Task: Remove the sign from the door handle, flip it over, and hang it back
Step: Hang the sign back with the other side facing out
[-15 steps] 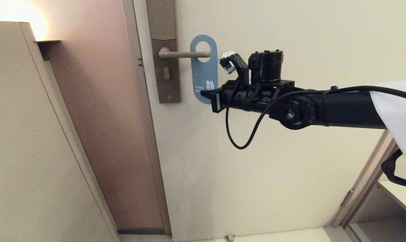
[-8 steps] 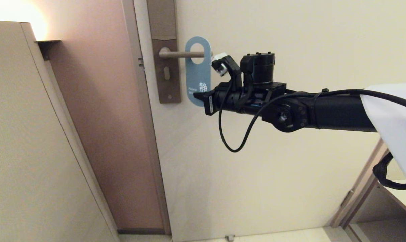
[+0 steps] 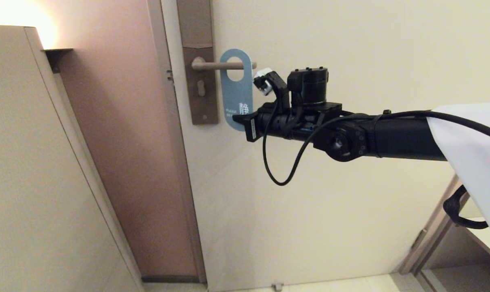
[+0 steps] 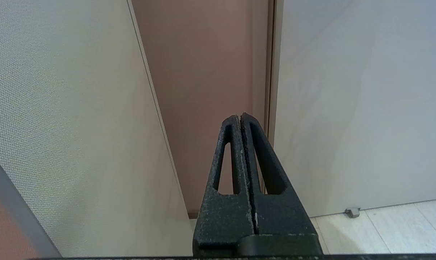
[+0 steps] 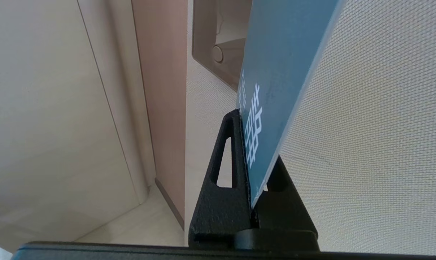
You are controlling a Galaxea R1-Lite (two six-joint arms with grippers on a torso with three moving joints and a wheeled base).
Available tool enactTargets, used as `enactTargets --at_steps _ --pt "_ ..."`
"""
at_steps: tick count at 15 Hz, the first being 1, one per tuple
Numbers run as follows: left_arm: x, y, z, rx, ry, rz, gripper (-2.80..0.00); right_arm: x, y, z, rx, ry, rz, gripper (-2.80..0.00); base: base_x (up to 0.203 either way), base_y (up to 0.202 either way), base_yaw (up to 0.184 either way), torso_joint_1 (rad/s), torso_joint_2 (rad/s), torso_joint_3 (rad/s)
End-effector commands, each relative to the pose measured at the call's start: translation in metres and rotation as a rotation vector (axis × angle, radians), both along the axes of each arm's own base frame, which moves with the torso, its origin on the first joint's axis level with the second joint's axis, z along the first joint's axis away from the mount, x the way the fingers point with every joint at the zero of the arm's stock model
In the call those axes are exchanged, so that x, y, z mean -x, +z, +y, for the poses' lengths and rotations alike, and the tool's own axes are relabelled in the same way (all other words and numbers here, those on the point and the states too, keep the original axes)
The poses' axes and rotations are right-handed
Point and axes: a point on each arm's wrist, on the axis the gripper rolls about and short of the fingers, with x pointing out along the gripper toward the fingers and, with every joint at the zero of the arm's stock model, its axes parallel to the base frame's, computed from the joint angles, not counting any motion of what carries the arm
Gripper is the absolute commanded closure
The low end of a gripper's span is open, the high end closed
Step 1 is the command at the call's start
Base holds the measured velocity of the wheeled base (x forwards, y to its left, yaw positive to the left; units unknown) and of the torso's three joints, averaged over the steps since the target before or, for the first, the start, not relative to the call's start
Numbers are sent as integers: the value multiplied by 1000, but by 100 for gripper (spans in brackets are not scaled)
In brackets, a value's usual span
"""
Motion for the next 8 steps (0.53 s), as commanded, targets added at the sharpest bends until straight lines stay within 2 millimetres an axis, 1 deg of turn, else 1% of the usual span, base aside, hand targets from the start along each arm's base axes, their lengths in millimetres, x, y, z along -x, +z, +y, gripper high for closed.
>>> enactTargets --at_steps 1,6,7,8 --pt "0 0 0 0 0 2 0 0 -1 0 0 3 0 0 0 0 0 0 0 0" --pt "0 0 0 0 0 2 0 0 -3 0 4 3 4 0 0 0 0 0 0 0" --pt "0 0 0 0 0 2 0 -1 -3 1 5 3 6 -280 0 0 0 0 0 0" --pt "0 0 0 0 0 2 0 -1 -3 1 5 3 6 -280 0 0 0 0 0 0"
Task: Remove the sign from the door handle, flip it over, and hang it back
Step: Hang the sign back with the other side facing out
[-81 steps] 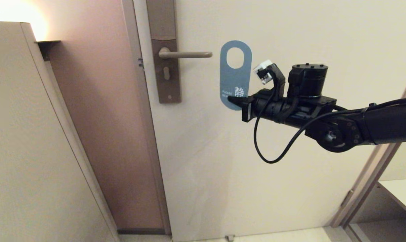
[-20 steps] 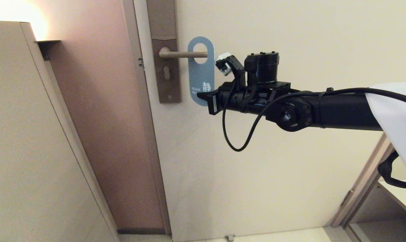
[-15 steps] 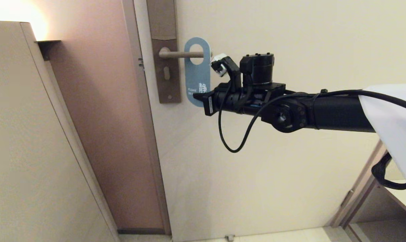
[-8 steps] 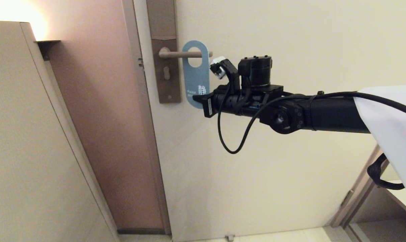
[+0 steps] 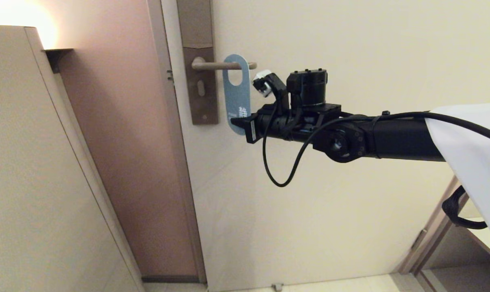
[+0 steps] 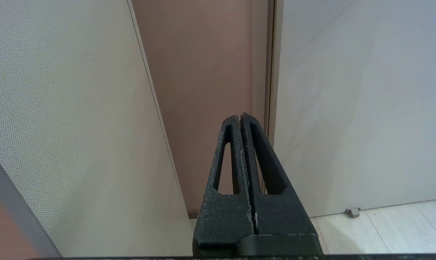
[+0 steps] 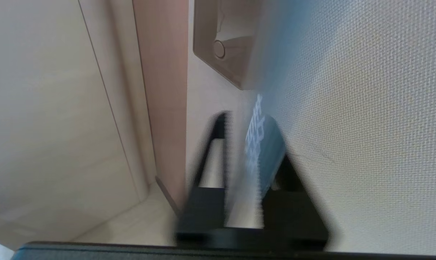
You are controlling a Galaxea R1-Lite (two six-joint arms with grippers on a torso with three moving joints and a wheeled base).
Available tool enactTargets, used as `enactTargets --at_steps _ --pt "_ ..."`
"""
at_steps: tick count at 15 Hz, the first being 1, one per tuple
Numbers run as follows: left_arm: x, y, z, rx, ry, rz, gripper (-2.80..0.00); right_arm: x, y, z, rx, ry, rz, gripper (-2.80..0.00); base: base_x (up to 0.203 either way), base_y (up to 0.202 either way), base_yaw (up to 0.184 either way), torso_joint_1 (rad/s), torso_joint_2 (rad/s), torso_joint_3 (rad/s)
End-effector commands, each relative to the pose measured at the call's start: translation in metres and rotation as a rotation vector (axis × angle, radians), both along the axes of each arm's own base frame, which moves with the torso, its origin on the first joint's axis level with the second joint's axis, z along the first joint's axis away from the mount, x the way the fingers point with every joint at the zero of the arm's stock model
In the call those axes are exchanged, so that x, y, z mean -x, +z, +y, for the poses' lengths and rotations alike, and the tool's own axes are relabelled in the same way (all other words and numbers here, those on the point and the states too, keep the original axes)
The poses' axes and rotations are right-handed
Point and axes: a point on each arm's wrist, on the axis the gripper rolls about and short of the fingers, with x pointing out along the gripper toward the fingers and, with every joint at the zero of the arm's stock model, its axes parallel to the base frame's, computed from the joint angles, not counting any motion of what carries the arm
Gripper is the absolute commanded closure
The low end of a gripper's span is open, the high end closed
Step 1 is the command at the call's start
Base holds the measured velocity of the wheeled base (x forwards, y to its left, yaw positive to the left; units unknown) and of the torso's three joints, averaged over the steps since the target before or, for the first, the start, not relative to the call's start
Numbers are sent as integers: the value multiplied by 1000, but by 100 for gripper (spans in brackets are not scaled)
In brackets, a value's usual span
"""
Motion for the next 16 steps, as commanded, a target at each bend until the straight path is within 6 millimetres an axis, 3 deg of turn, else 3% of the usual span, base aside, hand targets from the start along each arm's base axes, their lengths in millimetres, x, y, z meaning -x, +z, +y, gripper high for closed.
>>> enactTargets --at_steps 1,8,16 --pt "0 0 0 0 0 2 0 0 -1 0 1 3 -1 -280 0 0 0 0 0 0" --pt "0 0 0 0 0 2 0 2 1 -1 3 1 2 -280 0 0 0 0 0 0" --pt "0 0 0 0 0 2 0 20 11 -13 11 1 11 -280 0 0 0 0 0 0"
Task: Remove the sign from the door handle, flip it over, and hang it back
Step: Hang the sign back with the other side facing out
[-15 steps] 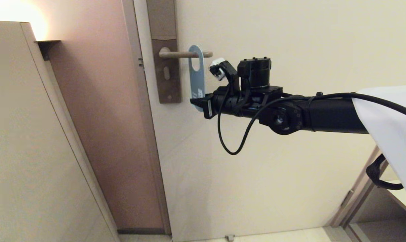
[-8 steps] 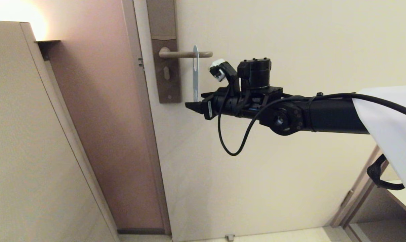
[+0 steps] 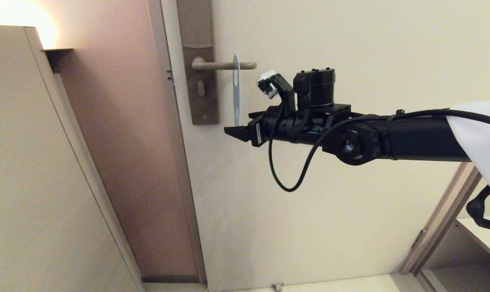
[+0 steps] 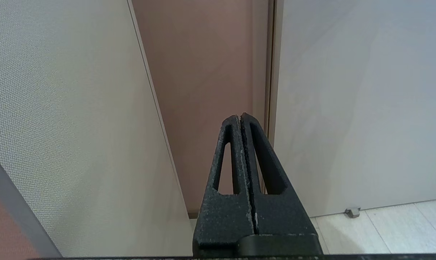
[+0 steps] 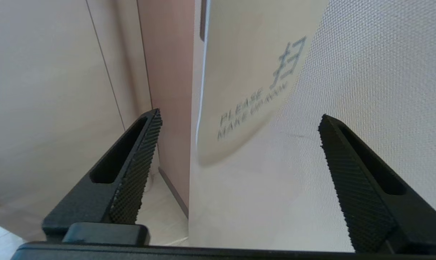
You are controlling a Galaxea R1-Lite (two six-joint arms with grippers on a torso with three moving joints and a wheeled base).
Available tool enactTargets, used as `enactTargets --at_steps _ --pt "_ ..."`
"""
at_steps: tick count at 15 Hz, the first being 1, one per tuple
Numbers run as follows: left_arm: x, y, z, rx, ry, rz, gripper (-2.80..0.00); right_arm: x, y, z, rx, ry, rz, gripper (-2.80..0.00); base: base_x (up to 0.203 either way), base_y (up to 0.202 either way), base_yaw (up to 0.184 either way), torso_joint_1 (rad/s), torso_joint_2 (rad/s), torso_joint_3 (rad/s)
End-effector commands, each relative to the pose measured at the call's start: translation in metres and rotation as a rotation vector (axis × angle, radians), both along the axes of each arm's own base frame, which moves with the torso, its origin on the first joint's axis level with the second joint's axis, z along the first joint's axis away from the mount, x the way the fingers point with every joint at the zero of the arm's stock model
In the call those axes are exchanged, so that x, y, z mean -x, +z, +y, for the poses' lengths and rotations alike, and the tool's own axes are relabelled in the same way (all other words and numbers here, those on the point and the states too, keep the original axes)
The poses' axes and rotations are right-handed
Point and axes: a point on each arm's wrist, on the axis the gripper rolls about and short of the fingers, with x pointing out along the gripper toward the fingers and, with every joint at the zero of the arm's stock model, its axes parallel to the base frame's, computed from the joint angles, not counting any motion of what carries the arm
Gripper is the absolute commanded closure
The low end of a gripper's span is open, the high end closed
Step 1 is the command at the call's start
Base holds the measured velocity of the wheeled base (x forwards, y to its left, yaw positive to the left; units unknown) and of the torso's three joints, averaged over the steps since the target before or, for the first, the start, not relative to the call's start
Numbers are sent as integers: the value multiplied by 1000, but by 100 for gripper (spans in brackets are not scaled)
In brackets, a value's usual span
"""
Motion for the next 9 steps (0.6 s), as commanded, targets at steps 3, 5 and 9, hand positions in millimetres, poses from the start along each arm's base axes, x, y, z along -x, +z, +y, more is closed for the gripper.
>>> enactTargets --at_steps 3,5,9 --pt "0 0 0 0 0 2 0 12 15 -8 -12 1 -19 -280 0 0 0 0 0 0" --pt "0 0 0 0 0 2 0 20 19 -13 -12 -1 -18 -280 0 0 0 0 0 0" --pt "0 0 0 0 0 2 0 30 26 -21 -13 -6 -21 -280 0 0 0 0 0 0"
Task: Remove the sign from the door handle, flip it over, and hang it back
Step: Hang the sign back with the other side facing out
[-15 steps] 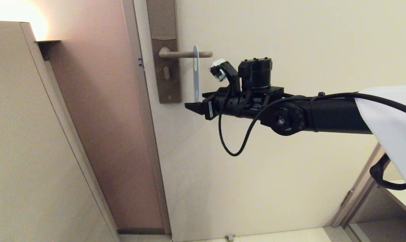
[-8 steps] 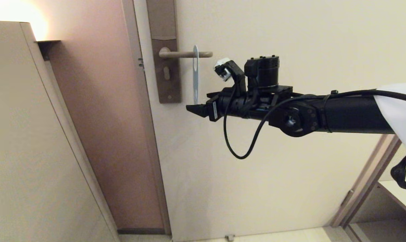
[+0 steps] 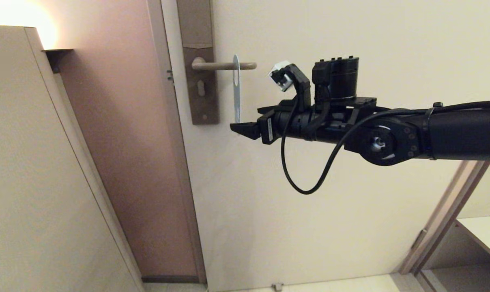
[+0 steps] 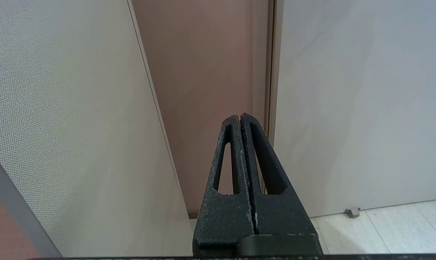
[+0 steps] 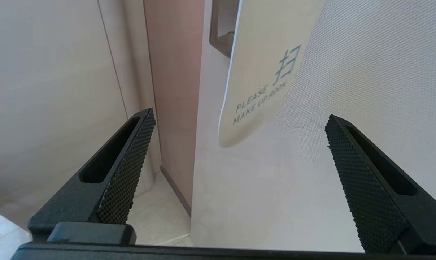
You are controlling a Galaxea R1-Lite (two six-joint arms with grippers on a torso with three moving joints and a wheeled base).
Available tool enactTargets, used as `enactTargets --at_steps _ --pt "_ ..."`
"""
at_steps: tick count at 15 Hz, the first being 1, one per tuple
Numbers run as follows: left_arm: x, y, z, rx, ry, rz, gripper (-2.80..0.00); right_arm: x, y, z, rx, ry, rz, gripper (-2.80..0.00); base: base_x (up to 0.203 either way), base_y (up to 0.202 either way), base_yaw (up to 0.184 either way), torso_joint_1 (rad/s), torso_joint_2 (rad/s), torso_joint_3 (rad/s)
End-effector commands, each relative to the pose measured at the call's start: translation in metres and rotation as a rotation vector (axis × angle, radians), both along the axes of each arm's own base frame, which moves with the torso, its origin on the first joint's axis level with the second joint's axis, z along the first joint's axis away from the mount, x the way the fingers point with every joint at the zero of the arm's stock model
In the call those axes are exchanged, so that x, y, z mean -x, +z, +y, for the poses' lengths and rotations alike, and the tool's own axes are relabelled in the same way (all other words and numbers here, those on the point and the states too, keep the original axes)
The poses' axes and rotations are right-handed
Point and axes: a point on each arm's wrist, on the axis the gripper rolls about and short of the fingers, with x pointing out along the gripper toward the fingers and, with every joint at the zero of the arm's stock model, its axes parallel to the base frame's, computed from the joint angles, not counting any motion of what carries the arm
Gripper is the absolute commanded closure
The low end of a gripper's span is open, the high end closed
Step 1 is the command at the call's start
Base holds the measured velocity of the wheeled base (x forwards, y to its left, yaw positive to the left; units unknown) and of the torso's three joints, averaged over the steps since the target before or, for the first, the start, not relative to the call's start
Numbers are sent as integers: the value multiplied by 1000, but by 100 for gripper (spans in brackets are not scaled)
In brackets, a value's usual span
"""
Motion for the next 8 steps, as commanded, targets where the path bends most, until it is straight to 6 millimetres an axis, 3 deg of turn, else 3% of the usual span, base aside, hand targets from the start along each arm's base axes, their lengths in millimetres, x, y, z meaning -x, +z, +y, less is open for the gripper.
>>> enactTargets --at_steps 1,8 --pt "0 0 0 0 0 2 0 6 9 -5 -11 -2 -18 -280 0 0 0 0 0 0" --pt "0 0 0 0 0 2 0 7 9 -11 -10 -13 -14 -280 0 0 0 0 0 0"
